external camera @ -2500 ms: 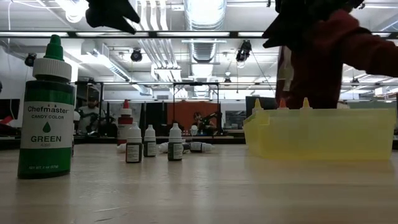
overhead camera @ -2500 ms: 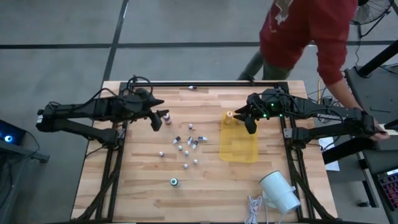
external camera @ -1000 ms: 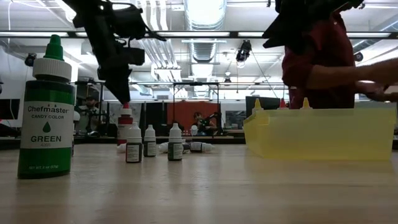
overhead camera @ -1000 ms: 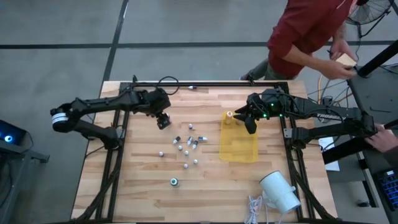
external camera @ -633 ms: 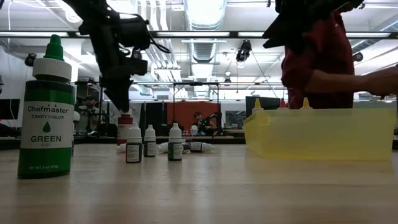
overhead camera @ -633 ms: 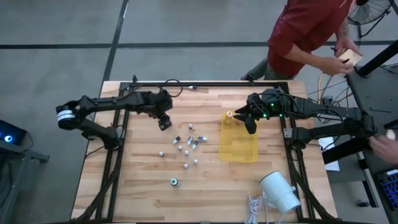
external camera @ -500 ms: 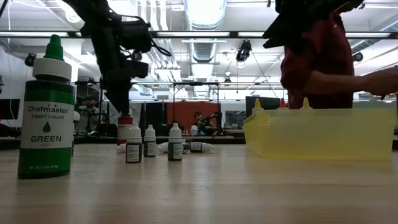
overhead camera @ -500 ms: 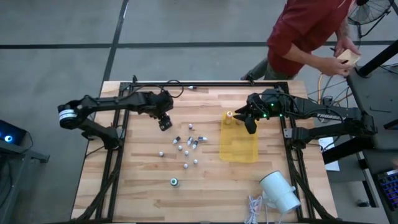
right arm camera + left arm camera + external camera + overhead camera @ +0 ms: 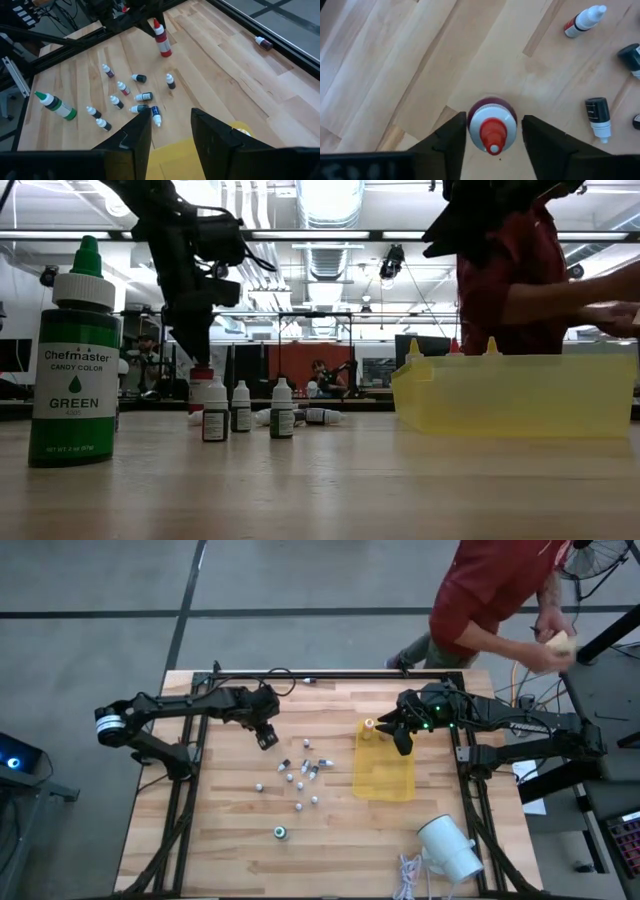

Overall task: Pick & Place food coloring
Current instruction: Put the big red food coloring bottle into the yellow bin

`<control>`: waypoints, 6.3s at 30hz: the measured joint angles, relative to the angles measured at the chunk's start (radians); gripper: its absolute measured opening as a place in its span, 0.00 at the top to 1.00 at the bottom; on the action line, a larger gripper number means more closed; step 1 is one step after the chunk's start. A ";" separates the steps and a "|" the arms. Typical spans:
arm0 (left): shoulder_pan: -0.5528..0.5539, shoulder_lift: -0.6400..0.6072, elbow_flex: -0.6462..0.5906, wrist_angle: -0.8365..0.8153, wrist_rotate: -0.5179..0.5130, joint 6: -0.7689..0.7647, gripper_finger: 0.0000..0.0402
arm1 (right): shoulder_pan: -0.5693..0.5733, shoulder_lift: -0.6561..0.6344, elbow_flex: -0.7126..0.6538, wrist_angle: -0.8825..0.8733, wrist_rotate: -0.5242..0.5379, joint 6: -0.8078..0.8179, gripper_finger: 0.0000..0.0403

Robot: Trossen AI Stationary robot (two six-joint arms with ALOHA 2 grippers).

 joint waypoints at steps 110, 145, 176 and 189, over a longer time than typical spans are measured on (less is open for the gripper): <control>-0.288 0.513 0.986 -0.022 0.200 0.178 0.76 | 0.000 -0.294 0.040 -0.222 0.184 0.023 0.68; -0.237 0.875 1.447 -0.289 0.163 0.345 0.76 | 0.000 -0.287 0.040 -0.221 0.208 0.060 0.68; -0.251 0.884 1.304 -0.182 0.104 0.454 0.75 | -0.001 -0.287 0.040 -0.221 0.210 0.053 0.68; -0.251 0.884 1.213 -0.110 0.124 0.453 0.75 | 0.000 -0.287 0.039 -0.221 0.210 0.052 0.68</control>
